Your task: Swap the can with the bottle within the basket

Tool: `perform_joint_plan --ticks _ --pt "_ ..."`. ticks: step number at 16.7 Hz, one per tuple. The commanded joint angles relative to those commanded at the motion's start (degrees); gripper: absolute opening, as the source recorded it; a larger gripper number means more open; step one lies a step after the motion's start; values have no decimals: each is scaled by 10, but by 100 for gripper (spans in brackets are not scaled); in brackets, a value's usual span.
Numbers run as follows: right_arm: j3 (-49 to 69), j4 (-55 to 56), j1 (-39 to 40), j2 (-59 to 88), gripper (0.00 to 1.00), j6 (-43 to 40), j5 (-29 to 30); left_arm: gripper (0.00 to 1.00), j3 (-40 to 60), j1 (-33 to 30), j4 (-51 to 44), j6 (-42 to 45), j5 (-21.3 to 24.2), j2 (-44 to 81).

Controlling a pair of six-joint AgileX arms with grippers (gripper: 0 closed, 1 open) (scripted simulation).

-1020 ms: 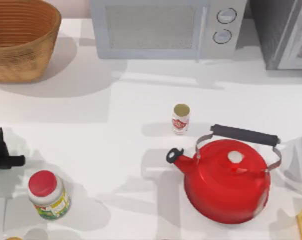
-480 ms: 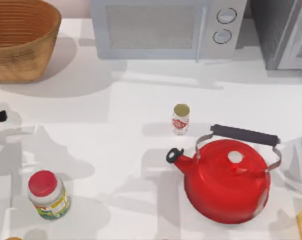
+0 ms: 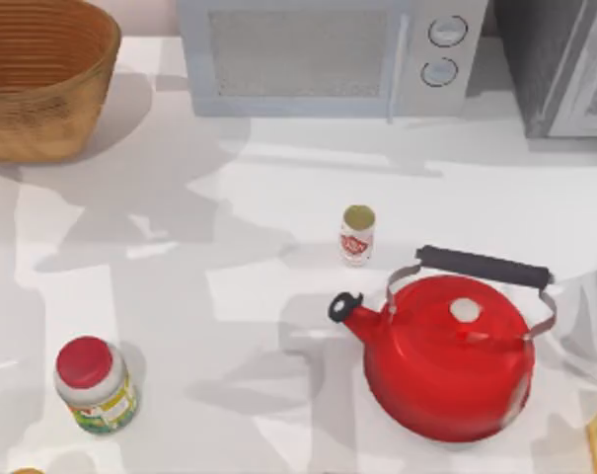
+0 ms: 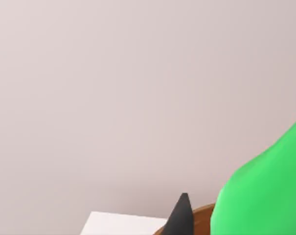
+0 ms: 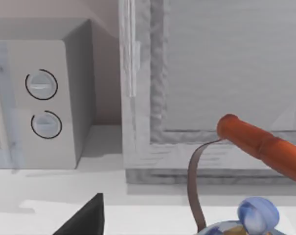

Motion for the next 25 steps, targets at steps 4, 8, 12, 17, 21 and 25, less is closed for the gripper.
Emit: perform_joint_plan --ticks 4,8,12,17,21,25 --pt "0 0 0 0 100 0 0 0 163 -26 -215 -4 14 18" --pt "0 0 0 0 100 0 0 0 272 -54 -351 -8 37 37" --pt "0 0 0 0 100 0 0 0 301 -65 -390 -10 48 44" --pt "0 0 0 0 100 0 0 0 302 -63 -385 -9 47 50" --pt "0 0 0 0 100 0 0 0 314 -66 -362 -10 46 85" --pt "0 0 0 0 100 0 0 0 325 -69 -341 -11 44 118"
